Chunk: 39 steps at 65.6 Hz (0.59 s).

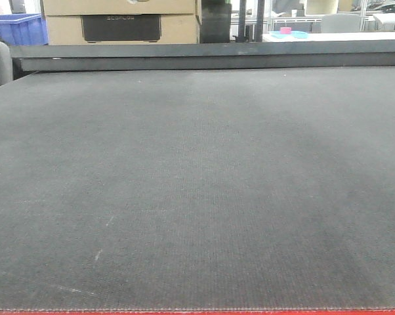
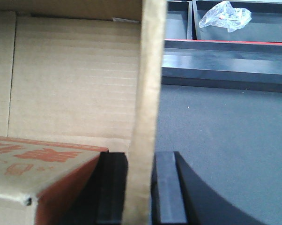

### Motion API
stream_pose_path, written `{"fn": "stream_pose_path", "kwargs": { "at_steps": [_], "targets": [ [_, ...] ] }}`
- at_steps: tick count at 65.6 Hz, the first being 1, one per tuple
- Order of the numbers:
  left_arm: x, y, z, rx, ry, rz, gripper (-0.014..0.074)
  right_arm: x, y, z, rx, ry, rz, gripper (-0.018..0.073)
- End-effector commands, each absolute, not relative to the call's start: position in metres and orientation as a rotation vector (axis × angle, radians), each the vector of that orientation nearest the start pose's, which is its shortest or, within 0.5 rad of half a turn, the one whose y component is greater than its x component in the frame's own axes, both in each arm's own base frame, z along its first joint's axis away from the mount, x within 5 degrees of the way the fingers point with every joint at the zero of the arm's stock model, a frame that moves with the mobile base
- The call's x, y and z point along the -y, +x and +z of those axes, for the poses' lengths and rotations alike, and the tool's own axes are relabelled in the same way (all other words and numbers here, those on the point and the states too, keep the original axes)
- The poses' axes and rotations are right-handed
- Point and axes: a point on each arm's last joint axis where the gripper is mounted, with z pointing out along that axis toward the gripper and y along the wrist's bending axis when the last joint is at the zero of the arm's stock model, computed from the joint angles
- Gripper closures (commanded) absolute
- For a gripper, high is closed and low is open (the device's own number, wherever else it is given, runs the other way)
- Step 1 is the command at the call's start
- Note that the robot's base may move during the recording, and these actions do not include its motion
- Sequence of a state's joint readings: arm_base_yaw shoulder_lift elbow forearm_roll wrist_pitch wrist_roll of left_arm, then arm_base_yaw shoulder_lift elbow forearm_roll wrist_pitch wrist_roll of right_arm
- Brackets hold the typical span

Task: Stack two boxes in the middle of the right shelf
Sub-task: 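Hold the lifted boxes with both grippers and back away from the table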

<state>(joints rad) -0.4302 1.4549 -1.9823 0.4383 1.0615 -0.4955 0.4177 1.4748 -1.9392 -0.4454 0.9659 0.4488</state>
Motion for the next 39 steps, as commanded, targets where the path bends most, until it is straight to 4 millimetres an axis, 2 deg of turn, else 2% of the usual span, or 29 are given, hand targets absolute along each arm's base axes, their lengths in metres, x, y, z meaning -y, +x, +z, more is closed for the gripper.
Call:
{"fn": "stream_pose_path", "kwargs": {
  "at_steps": [1,39],
  "targets": [
    [0.0745,0.2532,0.5491,-1.896,-0.114,-0.065,0.0708,-0.0766,0.2794,0.5370,-1.837,0.043,-0.044,0.0712],
    [0.0752,0.2544,0.5501,-1.882,-0.109,-0.069,0.0708,-0.0768,0.2795,0.5374,-1.832,0.041,-0.042,0.0712]
  ]
}}
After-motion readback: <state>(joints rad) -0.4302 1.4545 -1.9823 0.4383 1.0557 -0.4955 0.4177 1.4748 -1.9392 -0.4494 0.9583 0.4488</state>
